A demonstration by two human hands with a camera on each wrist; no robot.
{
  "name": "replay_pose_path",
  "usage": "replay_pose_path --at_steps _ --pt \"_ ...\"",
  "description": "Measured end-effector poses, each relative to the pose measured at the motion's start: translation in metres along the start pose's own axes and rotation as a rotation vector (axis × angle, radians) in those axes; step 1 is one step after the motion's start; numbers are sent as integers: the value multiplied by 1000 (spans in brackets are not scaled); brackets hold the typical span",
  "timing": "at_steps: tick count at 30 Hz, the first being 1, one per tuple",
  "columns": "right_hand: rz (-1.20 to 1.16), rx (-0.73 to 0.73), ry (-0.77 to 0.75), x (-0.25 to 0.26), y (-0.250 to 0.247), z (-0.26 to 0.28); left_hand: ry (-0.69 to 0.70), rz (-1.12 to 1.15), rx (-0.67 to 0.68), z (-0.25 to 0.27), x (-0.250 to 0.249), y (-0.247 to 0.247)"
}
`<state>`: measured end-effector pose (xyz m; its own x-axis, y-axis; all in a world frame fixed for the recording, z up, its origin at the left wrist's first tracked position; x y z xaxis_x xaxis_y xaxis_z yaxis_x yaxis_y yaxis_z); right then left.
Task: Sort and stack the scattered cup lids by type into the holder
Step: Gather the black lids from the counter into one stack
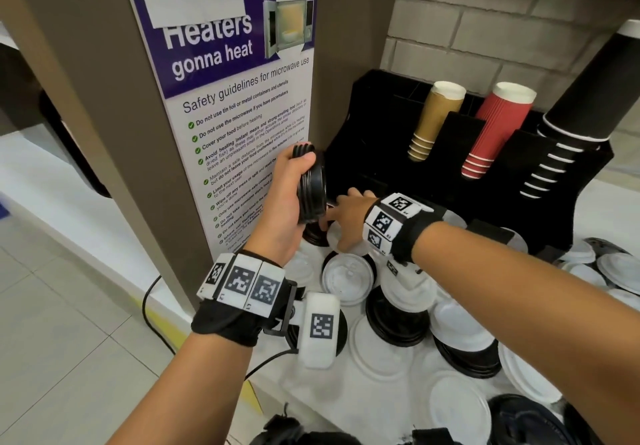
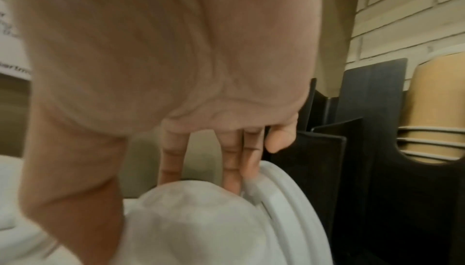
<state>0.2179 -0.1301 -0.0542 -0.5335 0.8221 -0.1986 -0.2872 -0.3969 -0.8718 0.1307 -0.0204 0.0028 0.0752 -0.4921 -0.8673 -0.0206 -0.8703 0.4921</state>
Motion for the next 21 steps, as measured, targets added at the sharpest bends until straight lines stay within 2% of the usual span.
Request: replay_pose_path --at_steps 3,7,10,16,21 --pt "53 71 76 -11 -13 8 17 5 5 -1 -2 0" --pt "-34 -42 -8 -5 -26 8 14 3 -11 -5 -4 1" --pt "-138 -57 -38 5 -19 -13 39 -31 -2 -8 -7 0" --pt "-65 -38 -15 15 -1 -58 65 -70 7 -9 -14 0" --pt "-48 -55 5 12 1 -65 51 -82 -11 -6 -13 -2"
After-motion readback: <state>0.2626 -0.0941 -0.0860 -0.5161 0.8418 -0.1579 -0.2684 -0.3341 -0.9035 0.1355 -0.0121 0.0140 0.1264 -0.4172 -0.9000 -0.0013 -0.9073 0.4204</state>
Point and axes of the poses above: each hand's wrist, its own z-axis away from the middle knuckle, its own y-axis out of the palm, x = y × z, the point moved 3 cm from there along -z, towards the middle knuckle, and after that the axes turned 3 degrees about x, right-handed, at the moved point
